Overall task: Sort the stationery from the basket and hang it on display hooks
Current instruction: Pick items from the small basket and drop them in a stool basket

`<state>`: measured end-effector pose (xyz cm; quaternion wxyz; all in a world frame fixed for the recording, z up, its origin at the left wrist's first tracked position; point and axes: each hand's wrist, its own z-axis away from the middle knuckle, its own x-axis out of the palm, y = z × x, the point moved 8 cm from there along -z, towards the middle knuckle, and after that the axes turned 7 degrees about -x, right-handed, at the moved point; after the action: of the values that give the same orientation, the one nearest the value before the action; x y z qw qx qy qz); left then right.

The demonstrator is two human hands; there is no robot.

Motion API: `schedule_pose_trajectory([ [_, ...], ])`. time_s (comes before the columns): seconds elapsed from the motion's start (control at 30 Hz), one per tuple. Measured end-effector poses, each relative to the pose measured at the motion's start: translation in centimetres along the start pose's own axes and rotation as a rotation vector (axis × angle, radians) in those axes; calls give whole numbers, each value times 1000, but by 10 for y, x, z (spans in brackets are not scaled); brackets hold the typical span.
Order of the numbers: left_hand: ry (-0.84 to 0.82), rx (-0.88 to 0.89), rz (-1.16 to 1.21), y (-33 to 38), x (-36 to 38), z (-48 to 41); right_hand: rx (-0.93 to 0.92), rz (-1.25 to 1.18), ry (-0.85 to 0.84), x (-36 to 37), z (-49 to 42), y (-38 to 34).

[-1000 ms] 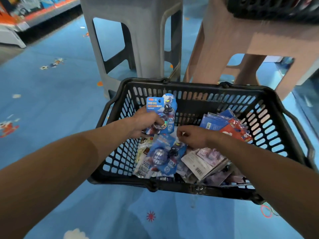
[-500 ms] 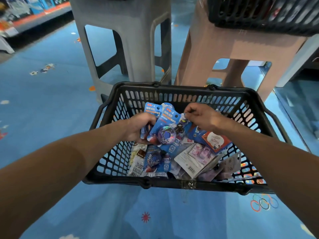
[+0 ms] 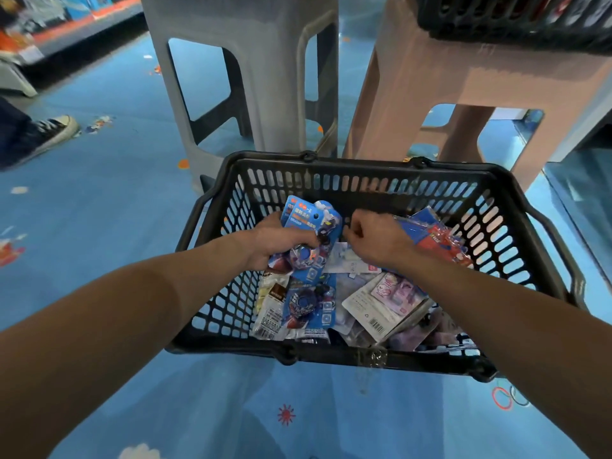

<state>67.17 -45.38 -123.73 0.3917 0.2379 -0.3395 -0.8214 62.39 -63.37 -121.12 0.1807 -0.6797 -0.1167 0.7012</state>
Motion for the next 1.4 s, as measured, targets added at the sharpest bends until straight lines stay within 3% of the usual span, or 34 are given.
schedule_pose_trajectory([
  [0.13, 174, 32, -15, -9, -19, -10, -41, 103, -546, 59, 19, -10],
  [0.23, 201, 26, -40, -16, -20, -16, 110, 63, -642, 82, 30, -10],
  [0.4, 211, 3, -74, -20, -20, -23, 262, 76, -508, 95, 27, -17],
  [0.6, 219, 10, -87, -19, -21, -22, 687, -619, -431, 118, 37, 0],
  [0.8, 172, -9, -60, -16, -20, -16, 788, -794, -423, 91, 45, 8],
  [0.93, 137, -17, -37, -13, -17, -9, 756, -740, -409, 65, 39, 24],
  [1.07, 98, 4, 2, -7, -14, 1, 594, -906, -377, 23, 37, 18],
  [1.17, 67, 6, 48, -3, -14, 10, 420, -990, -170, -13, 38, 15],
  [1.27, 32, -22, 92, -3, -15, 16, 274, -893, 68, -44, 38, 20],
  [1.4, 15, 6, 134, 3, -17, 23, 279, -1052, 219, -56, 38, 16],
])
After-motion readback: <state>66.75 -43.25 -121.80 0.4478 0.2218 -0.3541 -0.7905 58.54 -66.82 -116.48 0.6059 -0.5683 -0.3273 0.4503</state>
